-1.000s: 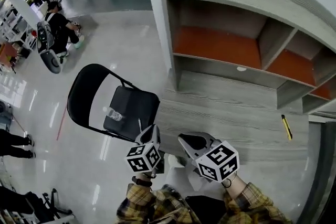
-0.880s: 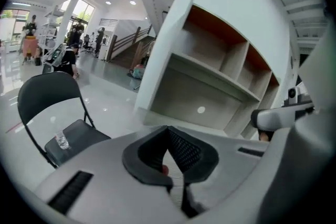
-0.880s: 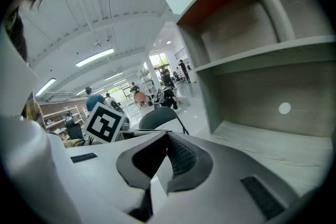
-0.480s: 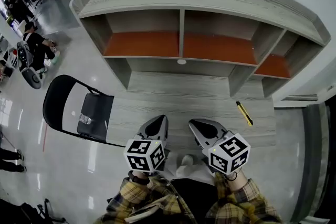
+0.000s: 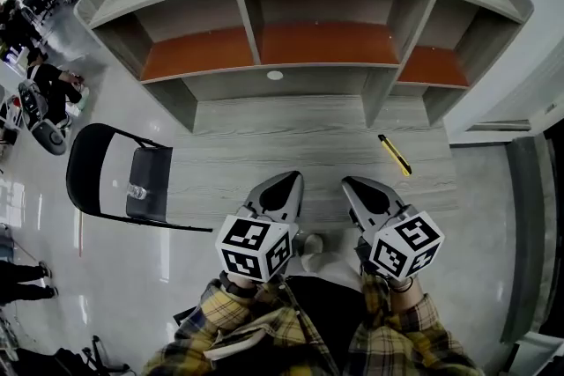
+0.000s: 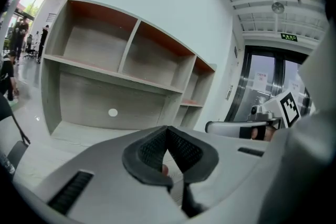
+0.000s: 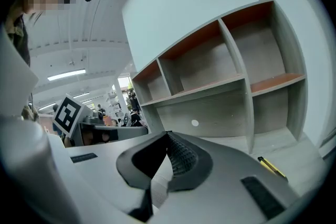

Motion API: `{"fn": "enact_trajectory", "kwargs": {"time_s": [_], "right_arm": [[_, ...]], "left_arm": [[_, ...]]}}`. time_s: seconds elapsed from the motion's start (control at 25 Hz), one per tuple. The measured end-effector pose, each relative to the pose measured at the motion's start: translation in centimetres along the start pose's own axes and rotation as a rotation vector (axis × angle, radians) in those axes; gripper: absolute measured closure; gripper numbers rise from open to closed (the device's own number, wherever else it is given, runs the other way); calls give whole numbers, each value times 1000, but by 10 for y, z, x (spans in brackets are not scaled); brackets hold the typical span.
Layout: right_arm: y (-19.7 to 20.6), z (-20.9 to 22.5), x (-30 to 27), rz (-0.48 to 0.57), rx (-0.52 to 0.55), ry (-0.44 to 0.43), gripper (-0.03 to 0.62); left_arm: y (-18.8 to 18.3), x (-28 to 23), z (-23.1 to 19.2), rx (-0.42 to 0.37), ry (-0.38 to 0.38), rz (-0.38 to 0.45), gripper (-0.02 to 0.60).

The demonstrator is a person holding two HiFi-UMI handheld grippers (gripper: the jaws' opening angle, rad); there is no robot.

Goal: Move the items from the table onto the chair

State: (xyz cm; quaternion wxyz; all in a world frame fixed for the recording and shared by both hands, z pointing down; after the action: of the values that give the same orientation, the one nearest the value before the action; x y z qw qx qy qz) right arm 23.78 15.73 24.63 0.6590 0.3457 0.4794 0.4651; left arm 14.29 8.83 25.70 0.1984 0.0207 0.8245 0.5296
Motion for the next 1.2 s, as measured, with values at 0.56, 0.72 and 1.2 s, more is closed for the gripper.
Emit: {"fn": "enact_trajectory", "kwargs": {"time_s": [0.56,0.72,1.2], "right_arm": [[-1,-14,-5,2,2,73,577],[1,-18,-12,-10,4,65,577],[-1,-13,-21,-32,6,44,577]], "left_arm": [[-8,-6,0,-15,87,-26,578],[-10,-5,-4,-13,87,-23,578],[-10,-10,-9,-5,74,-26,578]]}}
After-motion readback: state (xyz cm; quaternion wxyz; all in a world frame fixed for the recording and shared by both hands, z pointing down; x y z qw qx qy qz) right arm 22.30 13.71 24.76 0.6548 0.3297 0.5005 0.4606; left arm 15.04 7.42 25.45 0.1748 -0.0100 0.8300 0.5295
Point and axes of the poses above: the fingertips, and each gripper's own axes: x backward along the fingers, z to its right, y out of its underside, the point moved 3 cm from there along x, backward along the fingers, and after that the axes turned 8 degrees about y, right-handed, at the moved point
